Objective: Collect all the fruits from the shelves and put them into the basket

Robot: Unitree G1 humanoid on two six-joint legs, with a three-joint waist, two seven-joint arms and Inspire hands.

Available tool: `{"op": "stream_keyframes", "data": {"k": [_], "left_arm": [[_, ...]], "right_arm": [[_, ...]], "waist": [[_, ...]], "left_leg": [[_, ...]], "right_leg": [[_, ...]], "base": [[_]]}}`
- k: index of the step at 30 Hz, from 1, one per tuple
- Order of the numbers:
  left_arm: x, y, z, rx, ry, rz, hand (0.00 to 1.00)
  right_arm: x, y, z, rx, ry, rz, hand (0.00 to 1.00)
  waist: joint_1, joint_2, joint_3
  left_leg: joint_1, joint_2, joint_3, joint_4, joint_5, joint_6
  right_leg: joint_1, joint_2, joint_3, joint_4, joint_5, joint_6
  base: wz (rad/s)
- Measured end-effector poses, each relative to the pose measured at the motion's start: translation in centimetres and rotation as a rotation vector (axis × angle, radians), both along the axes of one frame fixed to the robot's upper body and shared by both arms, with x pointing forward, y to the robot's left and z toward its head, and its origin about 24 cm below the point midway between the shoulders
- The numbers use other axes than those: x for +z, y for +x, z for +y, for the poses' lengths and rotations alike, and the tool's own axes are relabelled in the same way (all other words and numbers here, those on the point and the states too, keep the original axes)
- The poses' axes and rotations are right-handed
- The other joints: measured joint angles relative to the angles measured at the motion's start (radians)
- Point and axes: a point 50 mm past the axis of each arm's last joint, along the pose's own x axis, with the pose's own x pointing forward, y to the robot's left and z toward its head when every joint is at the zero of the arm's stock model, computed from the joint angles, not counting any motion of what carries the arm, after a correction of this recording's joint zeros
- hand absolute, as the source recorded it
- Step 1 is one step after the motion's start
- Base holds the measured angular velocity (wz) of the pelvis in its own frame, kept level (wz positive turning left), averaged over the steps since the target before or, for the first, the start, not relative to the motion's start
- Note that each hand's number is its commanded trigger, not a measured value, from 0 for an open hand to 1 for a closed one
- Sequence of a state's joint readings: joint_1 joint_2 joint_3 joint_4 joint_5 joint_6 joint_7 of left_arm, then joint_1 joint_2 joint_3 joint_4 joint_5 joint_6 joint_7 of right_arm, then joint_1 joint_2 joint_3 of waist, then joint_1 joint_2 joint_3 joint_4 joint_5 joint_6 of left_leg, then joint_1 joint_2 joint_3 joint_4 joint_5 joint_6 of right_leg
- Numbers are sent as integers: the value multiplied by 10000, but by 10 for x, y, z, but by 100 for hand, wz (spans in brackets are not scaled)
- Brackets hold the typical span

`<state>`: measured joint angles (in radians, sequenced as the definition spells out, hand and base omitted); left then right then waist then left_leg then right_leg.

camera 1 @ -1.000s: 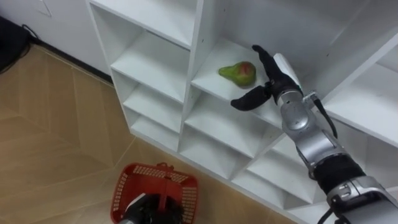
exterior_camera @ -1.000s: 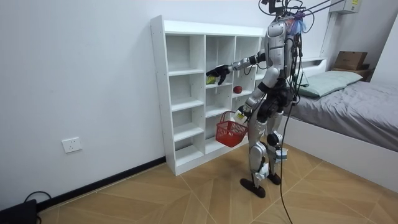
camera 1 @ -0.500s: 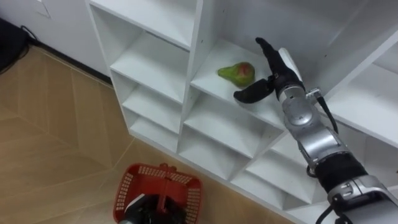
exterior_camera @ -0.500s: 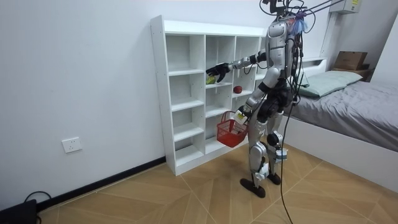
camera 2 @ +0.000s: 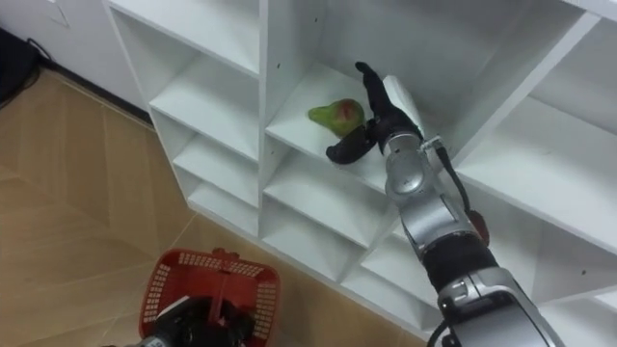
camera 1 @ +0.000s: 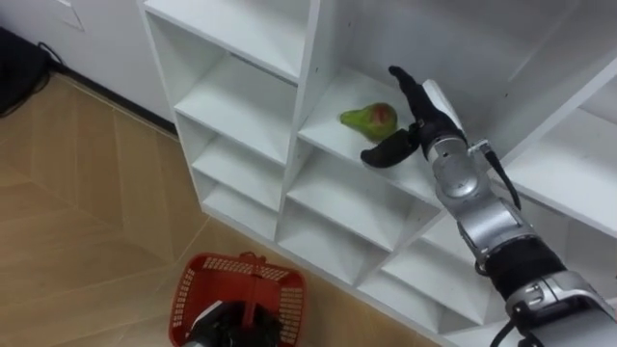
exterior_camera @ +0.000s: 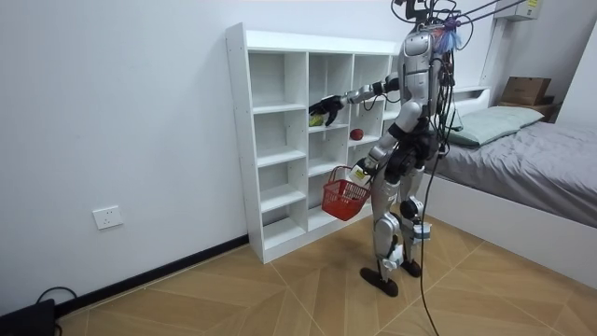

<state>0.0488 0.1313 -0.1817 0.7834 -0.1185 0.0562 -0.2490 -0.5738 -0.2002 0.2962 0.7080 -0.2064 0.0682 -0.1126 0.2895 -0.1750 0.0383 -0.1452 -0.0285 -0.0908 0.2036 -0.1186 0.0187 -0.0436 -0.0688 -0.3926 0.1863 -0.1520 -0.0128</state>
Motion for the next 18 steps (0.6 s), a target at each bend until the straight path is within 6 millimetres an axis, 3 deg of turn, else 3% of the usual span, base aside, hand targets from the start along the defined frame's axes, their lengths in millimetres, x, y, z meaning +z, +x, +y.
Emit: {"op": "stream_keyframes", "data": {"k": [4, 18], "left_arm": [[1, 2, 0, -8, -16, -52, 100], [1, 3, 0, -13, -22, -55, 100]], "right_arm": [[-6, 0, 1, 126, -334, 328, 0], [-10, 3, -3, -10, -740, 665, 0]], "waist": [[164, -52, 20], [184, -71, 30]], "left_leg": [[-1, -6, 34, -7, 0, 1], [-76, -11, -4, -5, 2, 2]], "right_leg": [[2, -4, 0, 3, -7, 12], [-59, -12, -32, 15, -12, 20]], "base": [[0], [0]]}}
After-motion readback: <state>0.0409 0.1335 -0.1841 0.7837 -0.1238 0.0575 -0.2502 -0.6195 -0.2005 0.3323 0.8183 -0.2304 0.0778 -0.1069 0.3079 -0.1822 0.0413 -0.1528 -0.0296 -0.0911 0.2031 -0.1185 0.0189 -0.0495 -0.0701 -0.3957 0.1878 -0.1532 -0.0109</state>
